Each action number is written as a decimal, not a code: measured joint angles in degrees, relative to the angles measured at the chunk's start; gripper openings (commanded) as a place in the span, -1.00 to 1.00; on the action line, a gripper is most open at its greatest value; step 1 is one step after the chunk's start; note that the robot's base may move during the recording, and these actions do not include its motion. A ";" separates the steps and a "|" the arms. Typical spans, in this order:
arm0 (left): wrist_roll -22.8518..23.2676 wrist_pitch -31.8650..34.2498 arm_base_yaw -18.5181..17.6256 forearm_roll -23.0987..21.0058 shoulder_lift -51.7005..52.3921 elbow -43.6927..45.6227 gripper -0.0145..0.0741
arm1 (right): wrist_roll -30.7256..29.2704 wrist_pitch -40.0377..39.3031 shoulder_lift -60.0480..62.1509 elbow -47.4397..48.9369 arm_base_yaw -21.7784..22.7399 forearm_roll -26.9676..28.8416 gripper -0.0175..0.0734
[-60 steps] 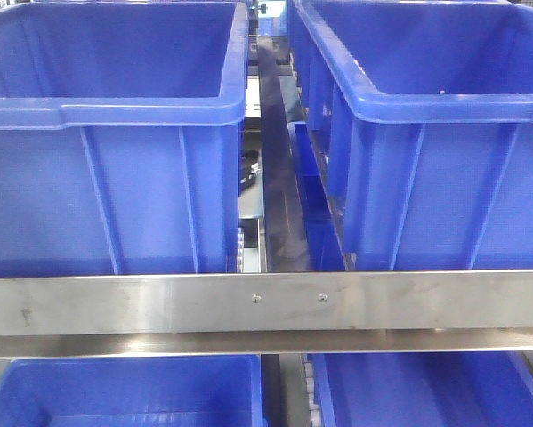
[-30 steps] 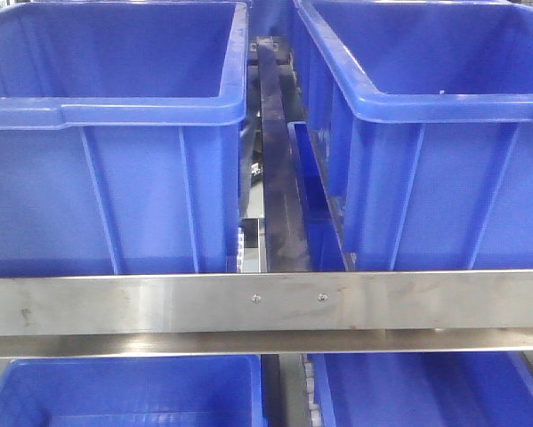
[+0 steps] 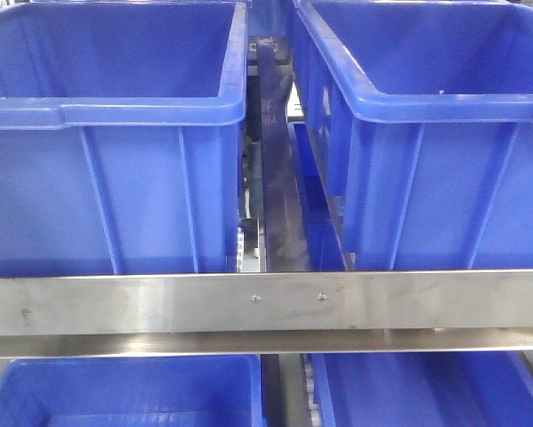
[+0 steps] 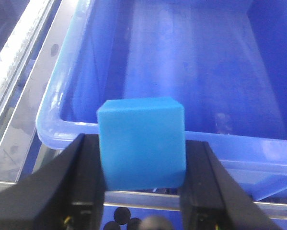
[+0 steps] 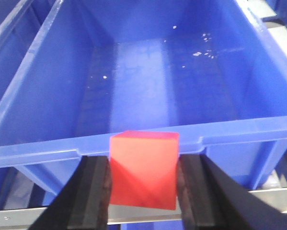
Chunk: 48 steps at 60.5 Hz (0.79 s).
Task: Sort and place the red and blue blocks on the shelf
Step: 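Lower both grippers with the cubes into the blue bins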
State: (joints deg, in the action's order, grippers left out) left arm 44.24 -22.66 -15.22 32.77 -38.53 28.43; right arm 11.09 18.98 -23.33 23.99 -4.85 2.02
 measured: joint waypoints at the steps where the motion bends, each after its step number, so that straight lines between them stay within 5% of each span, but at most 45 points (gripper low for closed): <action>1: 0.00 0.00 0.00 0.00 0.00 0.00 -0.39 | 0.00 0.00 0.00 0.00 0.00 -0.01 -0.51; 48: 0.00 5.92 0.00 0.11 -2.34 2.22 -0.39 | 0.00 -8.97 -11.59 2.40 0.00 -4.84 -0.51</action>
State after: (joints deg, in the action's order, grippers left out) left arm 44.24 -16.74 -15.22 32.88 -40.87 30.65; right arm 11.09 10.02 -34.92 26.38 -4.85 -2.82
